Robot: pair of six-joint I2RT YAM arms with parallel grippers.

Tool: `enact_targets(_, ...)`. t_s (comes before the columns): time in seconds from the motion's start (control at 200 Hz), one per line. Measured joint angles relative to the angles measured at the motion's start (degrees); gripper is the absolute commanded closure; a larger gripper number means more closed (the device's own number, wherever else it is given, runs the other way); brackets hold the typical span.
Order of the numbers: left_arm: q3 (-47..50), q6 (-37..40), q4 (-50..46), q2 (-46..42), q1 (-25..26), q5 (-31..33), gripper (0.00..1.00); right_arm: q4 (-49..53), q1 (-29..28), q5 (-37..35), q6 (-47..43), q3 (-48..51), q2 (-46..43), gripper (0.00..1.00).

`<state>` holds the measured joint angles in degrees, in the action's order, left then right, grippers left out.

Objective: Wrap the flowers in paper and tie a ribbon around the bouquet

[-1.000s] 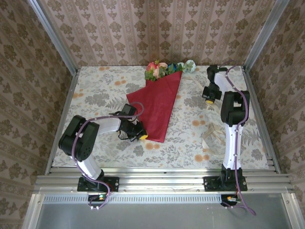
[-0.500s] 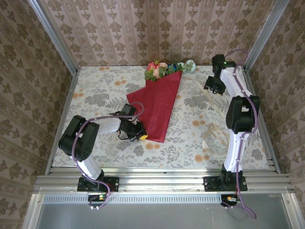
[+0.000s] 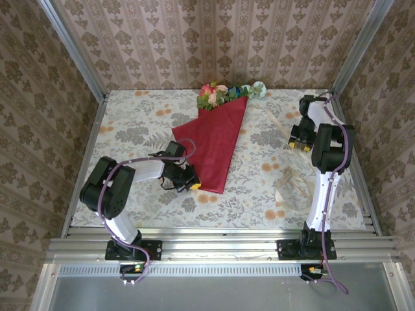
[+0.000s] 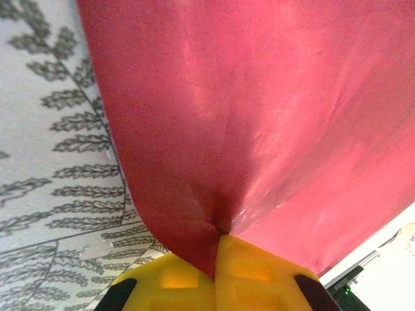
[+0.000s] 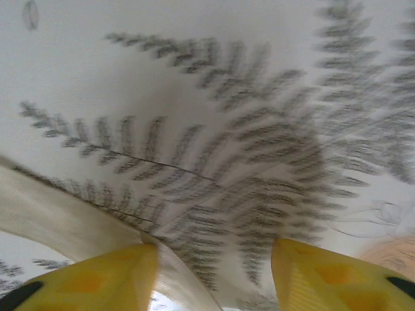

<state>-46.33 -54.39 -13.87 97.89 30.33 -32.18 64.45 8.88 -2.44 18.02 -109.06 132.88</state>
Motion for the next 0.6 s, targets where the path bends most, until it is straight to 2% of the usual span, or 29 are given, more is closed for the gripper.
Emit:
enact_targets(0.165, -0.33, 0.0, -0.44, 0.15, 0.0, 0.02, 1.0, -0.87, -1.03, 2.19, -0.11, -1.18, 0.68, 1.0)
enact_targets(0.385, -0.72, 0.0, -1.05, 0.37, 0.0, 0.0, 1.0, -4.66, -2.45, 3.34, 1.88, 3.15, -2.71, 1.0)
enact_targets(0.6, -0.87, 0.0, -1.27, 0.44, 0.0, 0.0, 1.0, -8.39, -4.96, 6.67, 4.61, 5.2, -11.02, 1.0)
